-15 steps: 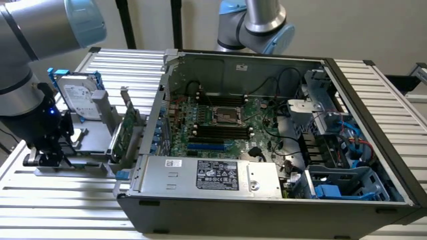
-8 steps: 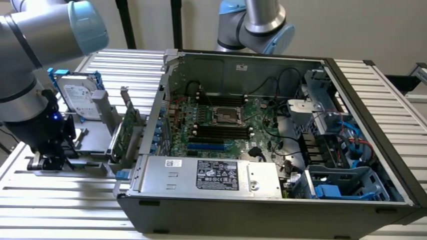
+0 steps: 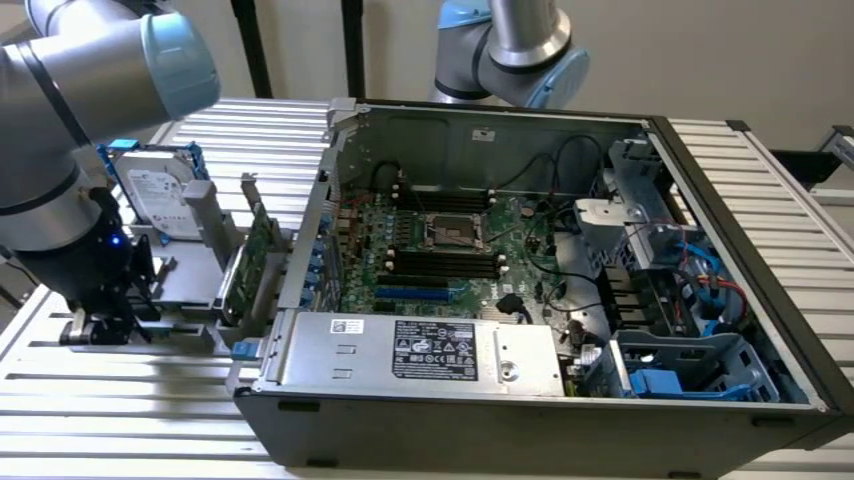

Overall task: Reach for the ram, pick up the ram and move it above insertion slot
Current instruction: 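Pick up the ram and move it above insertion slot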

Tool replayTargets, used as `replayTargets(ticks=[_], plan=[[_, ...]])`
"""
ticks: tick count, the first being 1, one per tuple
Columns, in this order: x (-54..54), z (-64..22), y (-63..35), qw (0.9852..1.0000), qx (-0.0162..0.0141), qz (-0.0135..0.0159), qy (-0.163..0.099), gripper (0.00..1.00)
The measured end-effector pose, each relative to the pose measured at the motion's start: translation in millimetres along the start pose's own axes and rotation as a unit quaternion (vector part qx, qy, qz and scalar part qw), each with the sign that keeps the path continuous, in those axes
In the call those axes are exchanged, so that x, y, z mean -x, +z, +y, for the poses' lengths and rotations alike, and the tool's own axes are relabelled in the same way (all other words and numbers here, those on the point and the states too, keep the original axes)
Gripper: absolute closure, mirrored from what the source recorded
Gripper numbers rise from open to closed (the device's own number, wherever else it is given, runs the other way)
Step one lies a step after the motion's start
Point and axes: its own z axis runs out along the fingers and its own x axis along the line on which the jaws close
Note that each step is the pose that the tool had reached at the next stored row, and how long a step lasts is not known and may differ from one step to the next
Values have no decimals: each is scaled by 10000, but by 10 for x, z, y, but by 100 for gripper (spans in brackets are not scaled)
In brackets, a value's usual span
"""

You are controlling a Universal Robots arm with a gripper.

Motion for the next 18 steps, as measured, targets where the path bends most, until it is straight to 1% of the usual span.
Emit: replayTargets(ticks=[4,5,6,7,9,11,12,18], plan=[[0,0,6,10000,0,-2,0,64],[0,0,6,10000,0,-2,0,65],[0,-1,6,10000,-1,-2,0,72],[0,0,6,10000,0,-2,0,72],[0,-1,6,10000,-1,-1,0,84],[0,-1,6,10000,0,-2,0,84],[0,0,6,10000,0,-2,0,86],[0,-2,7,10000,-1,-2,26,86]])
